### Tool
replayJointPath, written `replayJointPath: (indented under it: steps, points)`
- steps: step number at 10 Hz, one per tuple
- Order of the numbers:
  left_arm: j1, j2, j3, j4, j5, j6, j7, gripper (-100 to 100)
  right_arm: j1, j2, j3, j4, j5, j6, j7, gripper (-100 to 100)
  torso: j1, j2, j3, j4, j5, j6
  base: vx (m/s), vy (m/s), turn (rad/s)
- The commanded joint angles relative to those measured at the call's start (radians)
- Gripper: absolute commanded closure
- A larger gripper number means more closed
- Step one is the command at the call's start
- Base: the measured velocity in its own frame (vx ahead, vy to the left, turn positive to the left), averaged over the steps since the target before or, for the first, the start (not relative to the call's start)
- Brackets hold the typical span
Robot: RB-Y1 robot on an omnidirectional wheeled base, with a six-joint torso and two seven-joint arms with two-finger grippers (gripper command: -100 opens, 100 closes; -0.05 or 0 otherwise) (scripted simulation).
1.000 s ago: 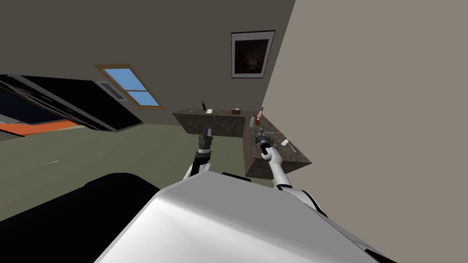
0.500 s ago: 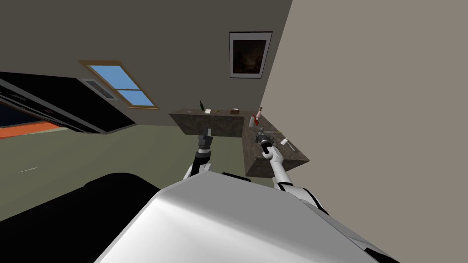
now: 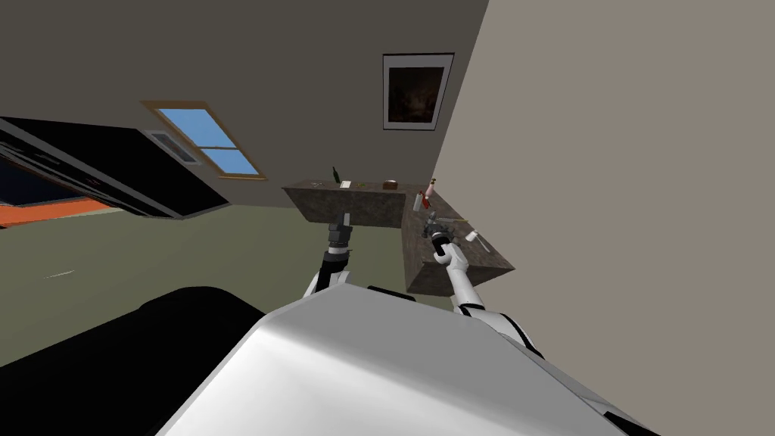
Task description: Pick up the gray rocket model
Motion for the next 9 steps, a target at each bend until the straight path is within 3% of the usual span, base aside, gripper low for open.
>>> replayJointPath:
  steps: [1,4,5,6,7,8,9]
  points:
    - [0.0,0.0,0.0,0.0,0.0,0.0,0.0,0,0.042,0.036,0.015,-0.05,0.05,0.05,-0.033,100,0.0,0.0,0.0,0.0,0.0,0.0,0.013,-0.173,0.332]
    - [0.0,0.0,0.0,0.0,0.0,0.0,0.0,0,0.074,0.06,0.027,-0.095,0.114,0.102,-0.059,100,-0.003,-0.004,-0.004,-0.005,-0.002,-0.001,0.005,-0.125,0.164]
    - [0.0,0.0,0.0,0.0,0.0,0.0,0.0,0,0.106,0.083,0.04,-0.138,0.152,0.141,-0.084,100,-0.002,-0.004,-0.005,-0.007,-0.002,0.0,-0.01,-0.107,0.222]
    - [0.0,0.0,0.0,0.0,0.0,0.0,0.0,0,0.106,0.083,0.04,-0.138,0.162,0.146,-0.084,100,-0.002,-0.004,-0.006,-0.009,-0.003,-0.001,-0.008,-0.093,0.101]
    - [0.0,0.0,0.0,0.0,0.0,0.0,0.0,0,0.138,0.106,0.053,-0.181,0.199,0.189,-0.109,100,-0.002,-0.005,-0.007,-0.009,-0.003,0.001,0.001,-0.114,0.236]
    - [0.0,0.0,0.0,0.0,0.0,0.0,0.0,0,0.138,0.106,0.053,-0.181,0.209,0.19,-0.109,100,-0.003,-0.005,-0.008,-0.011,-0.004,0.001,-0.008,-0.088,0.04]
    - [0.0,0.0,0.0,0.0,0.0,0.0,0.0,0,0.169,0.129,0.066,-0.224,0.251,0.228,-0.135,100,-0.003,-0.005,-0.009,-0.012,-0.004,0.002,-0.017,-0.097,0.235]
